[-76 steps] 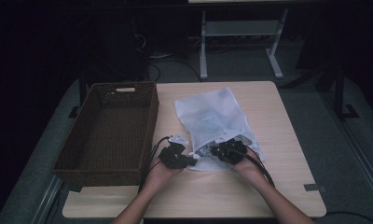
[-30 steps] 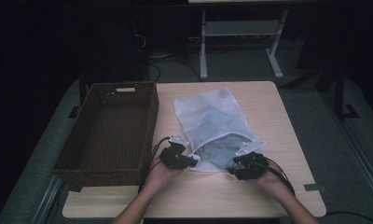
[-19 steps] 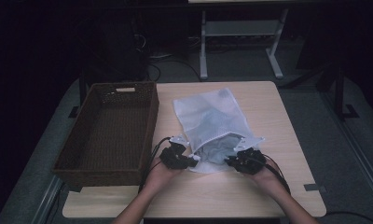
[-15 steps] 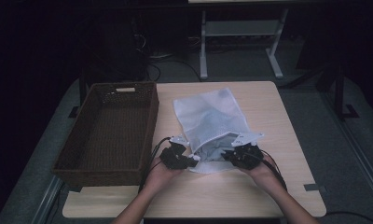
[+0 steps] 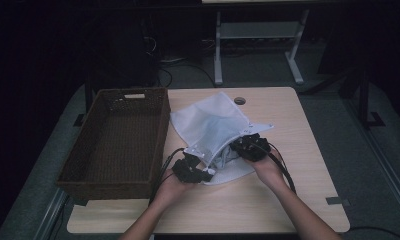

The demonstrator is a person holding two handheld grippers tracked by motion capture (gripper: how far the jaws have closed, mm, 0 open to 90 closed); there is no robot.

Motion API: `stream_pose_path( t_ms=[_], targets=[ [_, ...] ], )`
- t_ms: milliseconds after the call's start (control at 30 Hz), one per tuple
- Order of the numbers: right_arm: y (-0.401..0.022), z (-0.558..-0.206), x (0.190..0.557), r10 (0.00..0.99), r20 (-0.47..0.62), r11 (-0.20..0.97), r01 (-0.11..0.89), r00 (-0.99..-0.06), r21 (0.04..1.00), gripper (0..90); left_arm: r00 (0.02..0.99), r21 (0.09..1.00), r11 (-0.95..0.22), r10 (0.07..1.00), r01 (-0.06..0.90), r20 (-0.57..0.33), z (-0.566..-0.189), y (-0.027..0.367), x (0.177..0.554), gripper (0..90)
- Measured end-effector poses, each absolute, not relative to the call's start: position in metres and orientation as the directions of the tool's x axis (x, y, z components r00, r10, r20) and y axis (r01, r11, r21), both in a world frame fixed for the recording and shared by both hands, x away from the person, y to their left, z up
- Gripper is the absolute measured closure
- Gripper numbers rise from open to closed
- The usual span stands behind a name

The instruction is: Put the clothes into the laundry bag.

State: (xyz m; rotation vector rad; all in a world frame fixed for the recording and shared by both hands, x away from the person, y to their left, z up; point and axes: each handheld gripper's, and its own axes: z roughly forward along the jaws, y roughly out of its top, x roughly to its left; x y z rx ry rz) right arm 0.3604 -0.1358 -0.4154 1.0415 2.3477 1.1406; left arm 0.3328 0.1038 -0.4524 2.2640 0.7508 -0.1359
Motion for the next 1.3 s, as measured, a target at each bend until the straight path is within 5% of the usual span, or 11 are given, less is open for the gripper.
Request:
stream_pose_path(
  t_ms=[500,933,1300],
  targets=[
    [-0.11,-0.419,0.388,0.746,0.033,0.402,0.49,-0.665,0.774,80.5,0.829,0.594,-0.586,0.464,0.551,-0.311,-0.455,0.103,0.332,88.3],
    [-0.144,-0.402,0.356,0.652,0.082,0.432,0.458,-0.754,0.777,38.8,0.825,0.597,-0.579,0.472,0.556,-0.311,-0.455,0.103,0.333,88.0],
    [-0.193,-0.403,0.362,0.689,0.054,0.427,0.465,-0.723,0.776,34.7,0.823,0.6,-0.573,0.474,0.558,-0.313,-0.454,0.104,0.332,88.0]
  ],
)
